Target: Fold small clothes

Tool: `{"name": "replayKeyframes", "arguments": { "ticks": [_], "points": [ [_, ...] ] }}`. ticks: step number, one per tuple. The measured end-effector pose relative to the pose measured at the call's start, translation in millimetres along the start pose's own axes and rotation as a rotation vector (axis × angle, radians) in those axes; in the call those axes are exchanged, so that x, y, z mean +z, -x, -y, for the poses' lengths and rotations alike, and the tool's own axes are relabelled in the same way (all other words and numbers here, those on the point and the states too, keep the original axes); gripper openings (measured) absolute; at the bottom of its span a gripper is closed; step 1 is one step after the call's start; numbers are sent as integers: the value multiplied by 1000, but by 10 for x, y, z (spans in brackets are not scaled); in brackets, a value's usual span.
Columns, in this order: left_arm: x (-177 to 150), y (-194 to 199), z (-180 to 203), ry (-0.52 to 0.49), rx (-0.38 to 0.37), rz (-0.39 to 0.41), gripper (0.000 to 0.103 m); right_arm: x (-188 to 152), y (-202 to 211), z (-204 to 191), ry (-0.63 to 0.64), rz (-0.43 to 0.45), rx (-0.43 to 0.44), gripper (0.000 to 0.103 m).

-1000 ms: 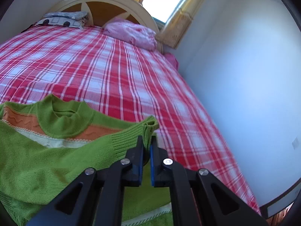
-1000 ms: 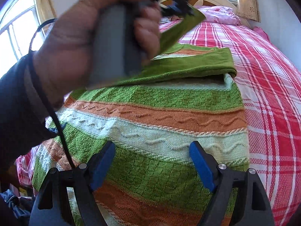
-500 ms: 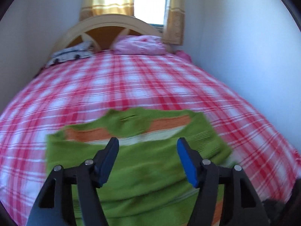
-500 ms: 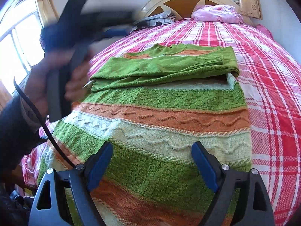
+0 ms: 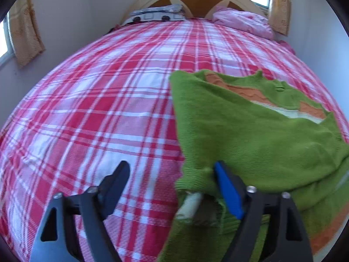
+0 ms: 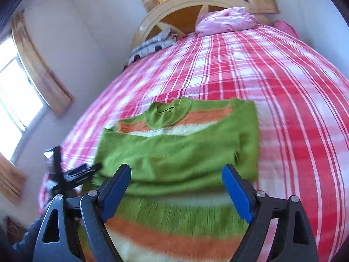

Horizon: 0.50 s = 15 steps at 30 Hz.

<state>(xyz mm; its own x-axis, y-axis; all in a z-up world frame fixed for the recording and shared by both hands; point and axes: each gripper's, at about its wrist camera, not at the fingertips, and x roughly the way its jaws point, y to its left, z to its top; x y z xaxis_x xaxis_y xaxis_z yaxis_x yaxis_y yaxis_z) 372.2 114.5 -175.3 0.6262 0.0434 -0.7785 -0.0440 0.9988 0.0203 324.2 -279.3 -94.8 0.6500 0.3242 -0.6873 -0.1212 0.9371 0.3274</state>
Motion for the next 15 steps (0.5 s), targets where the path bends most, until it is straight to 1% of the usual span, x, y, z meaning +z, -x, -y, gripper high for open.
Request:
{"name": "replayKeyframes", "arguments": {
  "ticks": [2, 3, 4, 5, 6, 8, 10, 11, 13, 15],
  "points": [
    [-20, -20, -41, 19, 1, -9, 91, 61, -277, -15, -3, -48, -5, 84],
    [-29, -20, -66, 35, -2, -11, 91, 50, -451, -1, -8, -95, -8, 82],
    [-46, -22, -103, 47, -6, -13, 93, 10, -598, 23, -8, -131, -34, 77],
    [-71, -32, -152, 53, -17, -15, 93, -58, -727, 55, -5, -174, -74, 76],
    [-90, -34, -175, 58, -36, -19, 93, -106, -799, 68, 1, -202, -90, 76],
    [-104, -46, -258, 84, -73, -21, 94, -185, -758, -7, 74, -172, -117, 76],
    [-110, -57, -277, 100, -92, -22, 94, -189, -704, -109, 109, -180, -165, 76],
    [-111, -57, -267, 99, -90, -22, 95, -160, -674, -163, 111, -170, -170, 76],
    [-122, -58, -267, 86, -75, -16, 95, -75, -651, -316, 123, -138, -142, 76],
    [-117, -36, -243, 76, -63, -9, 95, -17, -751, -565, 173, -135, -135, 76]
  ]
}}
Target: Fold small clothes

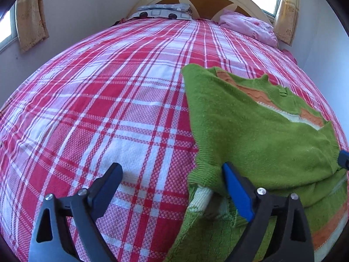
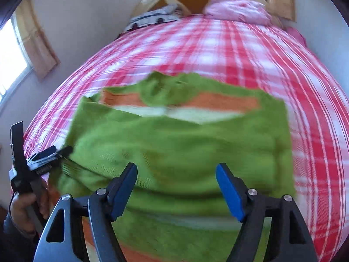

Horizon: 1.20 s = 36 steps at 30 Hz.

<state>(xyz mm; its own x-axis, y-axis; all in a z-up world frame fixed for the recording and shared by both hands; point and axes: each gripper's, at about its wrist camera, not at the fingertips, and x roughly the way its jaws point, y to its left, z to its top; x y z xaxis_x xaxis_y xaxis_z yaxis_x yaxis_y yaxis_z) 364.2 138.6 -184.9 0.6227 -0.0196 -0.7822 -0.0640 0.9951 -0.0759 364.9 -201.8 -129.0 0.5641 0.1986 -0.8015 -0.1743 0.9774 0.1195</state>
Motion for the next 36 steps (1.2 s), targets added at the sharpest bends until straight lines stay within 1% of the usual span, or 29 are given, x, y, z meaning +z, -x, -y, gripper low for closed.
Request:
{"name": "replayKeyframes", "arguments": {
  "ticks": [2, 5, 6, 8, 9, 13, 16, 17, 19, 20, 21, 24, 25, 26, 27, 29, 31, 32, 34, 35, 36],
  "points": [
    [-6, 12, 6, -5, 6, 4, 95, 55, -142, -183, 30, -13, -9, 76],
    [-8, 19, -2, 0, 3, 7, 96, 28, -434, -351, 12, -64, 4, 76],
    [-8, 21, -6, 2, 2, 7, 96, -4, -499, -389, 10, -73, -17, 76],
    [-8, 24, -11, 7, -3, 6, 97, -129, -485, -513, 76, -33, -88, 76],
    [-9, 23, -20, 11, -9, 5, 97, -186, -460, -543, 94, -23, -104, 76],
    [-15, 18, -40, 26, -34, -1, 97, -287, -364, -469, 66, -40, -77, 76],
    [-21, 21, -38, 29, -36, -1, 97, -306, -297, -517, 95, -65, -93, 76],
    [-19, 19, -42, 28, -37, -2, 97, -263, -259, -529, 83, -63, -94, 76],
    [-18, 14, -42, 28, -33, -6, 99, -169, -222, -550, 44, -19, -81, 76],
    [-18, 9, -43, 27, -27, -11, 100, -90, -246, -585, 24, 5, -70, 76],
    [-21, 5, -41, 27, -23, -15, 101, -49, -277, -626, 18, 8, -57, 76],
    [-46, 21, -51, 26, -15, -18, 103, -13, -481, -844, 52, -29, -19, 76],
    [-62, 27, -60, 24, -12, -22, 103, -44, -557, -906, 66, -53, -16, 76],
    [-85, 42, -76, 24, -11, -25, 103, -119, -596, -1000, 100, -46, -56, 76],
    [-109, 53, -92, 23, -14, -29, 103, -167, -577, -1052, 119, -28, -73, 76],
    [-162, 80, -121, 13, -23, -35, 103, -273, -533, -1094, 128, -16, -64, 76],
    [-195, 81, -107, -10, 0, -49, 103, -344, -472, -1123, 175, -30, -52, 76],
    [-202, 94, -91, -19, 5, -43, 103, -368, -420, -1126, 200, -30, -42, 76],
    [-202, 94, -98, -17, 7, -43, 103, -365, -247, -1005, 191, 6, -4, 76],
    [-199, 87, -92, -18, 10, -46, 103, -335, -140, -861, 170, 45, -33, 76],
    [-200, 87, -83, -22, 13, -45, 103, -305, -108, -761, 159, 64, -64, 76]
  ]
}}
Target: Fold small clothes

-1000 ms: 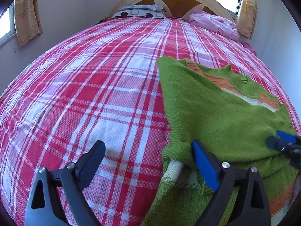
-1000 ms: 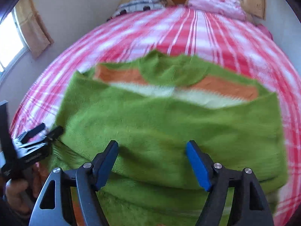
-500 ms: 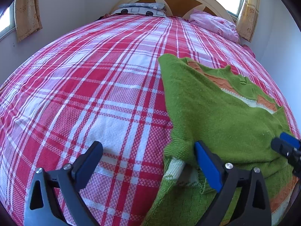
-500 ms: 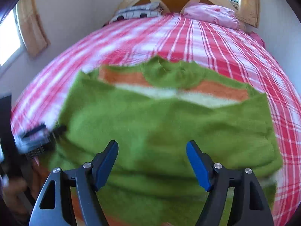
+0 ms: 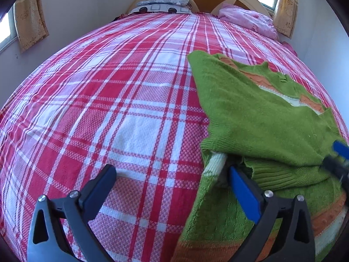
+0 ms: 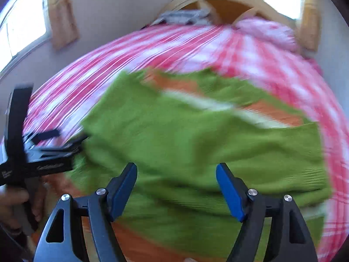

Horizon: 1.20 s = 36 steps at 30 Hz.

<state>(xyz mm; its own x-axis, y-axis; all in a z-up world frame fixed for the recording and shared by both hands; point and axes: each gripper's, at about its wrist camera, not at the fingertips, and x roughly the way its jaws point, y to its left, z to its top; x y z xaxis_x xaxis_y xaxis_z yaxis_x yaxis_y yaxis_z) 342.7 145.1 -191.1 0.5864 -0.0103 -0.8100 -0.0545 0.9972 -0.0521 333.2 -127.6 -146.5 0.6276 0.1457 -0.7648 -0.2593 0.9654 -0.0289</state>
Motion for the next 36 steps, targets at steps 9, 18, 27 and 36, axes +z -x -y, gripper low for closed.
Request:
{"name": "replayKeyframes", "arguments": {
  "ticks": [9, 18, 27, 36],
  "points": [
    [-20, 51, -46, 25, -20, 18, 103, -267, -105, 1186, -212, -97, -34, 71],
    [-149, 247, -50, 34, -4, 53, 103, -515, 25, 1080, -141, -80, -63, 71],
    [-351, 533, 86, -33, -62, 86, 103, -516, 176, 1062, -185, -61, -59, 71],
    [-488, 784, 207, -82, -119, 120, 103, -713, 395, 1095, -209, -56, -59, 71]
  ]
}}
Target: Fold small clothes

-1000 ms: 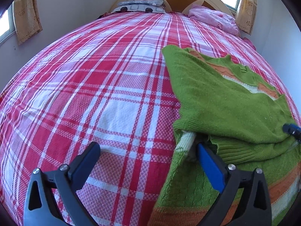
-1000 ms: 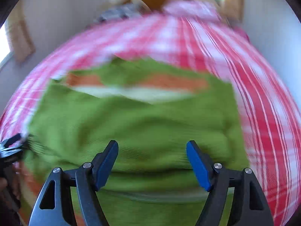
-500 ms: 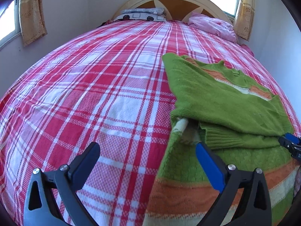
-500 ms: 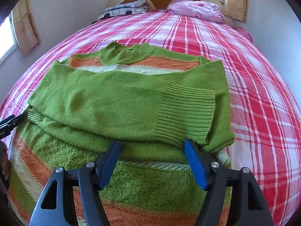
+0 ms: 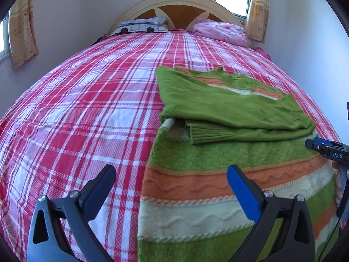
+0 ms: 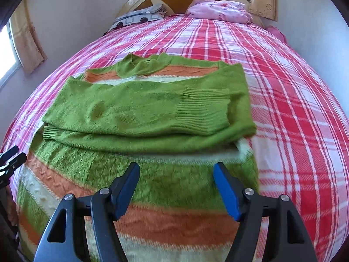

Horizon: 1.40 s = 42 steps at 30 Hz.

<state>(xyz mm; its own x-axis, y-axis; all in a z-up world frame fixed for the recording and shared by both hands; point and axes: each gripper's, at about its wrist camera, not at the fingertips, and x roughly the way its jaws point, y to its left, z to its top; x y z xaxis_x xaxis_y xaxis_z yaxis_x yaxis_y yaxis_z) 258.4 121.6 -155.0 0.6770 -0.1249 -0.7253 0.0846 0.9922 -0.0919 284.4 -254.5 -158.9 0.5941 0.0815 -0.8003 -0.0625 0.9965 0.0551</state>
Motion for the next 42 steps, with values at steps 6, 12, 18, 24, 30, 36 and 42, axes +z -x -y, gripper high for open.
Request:
{"name": "replayKeyframes", "arguments": {
  "ticks": [6, 12, 18, 24, 30, 36, 42],
  "points": [
    [-68, 182, 65, 1, -46, 12, 103, -104, 206, 0, -3, 27, 7, 71],
    [-242, 389, 92, -20, -58, 16, 103, -297, 490, -153, 44, 47, 39, 71],
    [-441, 531, 46, -32, -55, -6, 103, -545, 726, -336, 97, 47, 71, 71],
    [-607, 673, -19, -24, -62, -21, 103, -819, 897, -436, 99, 46, 99, 71],
    [-784, 782, -31, -45, -60, -48, 103, -1061, 1014, -503, 100, 34, 105, 72],
    [-914, 902, 3, -65, -67, -65, 103, -1223, 1132, -520, 93, 31, 101, 72],
    [-1088, 980, 19, -89, -86, -98, 103, -1422, 1234, -546, 91, 18, 98, 72]
  ]
}}
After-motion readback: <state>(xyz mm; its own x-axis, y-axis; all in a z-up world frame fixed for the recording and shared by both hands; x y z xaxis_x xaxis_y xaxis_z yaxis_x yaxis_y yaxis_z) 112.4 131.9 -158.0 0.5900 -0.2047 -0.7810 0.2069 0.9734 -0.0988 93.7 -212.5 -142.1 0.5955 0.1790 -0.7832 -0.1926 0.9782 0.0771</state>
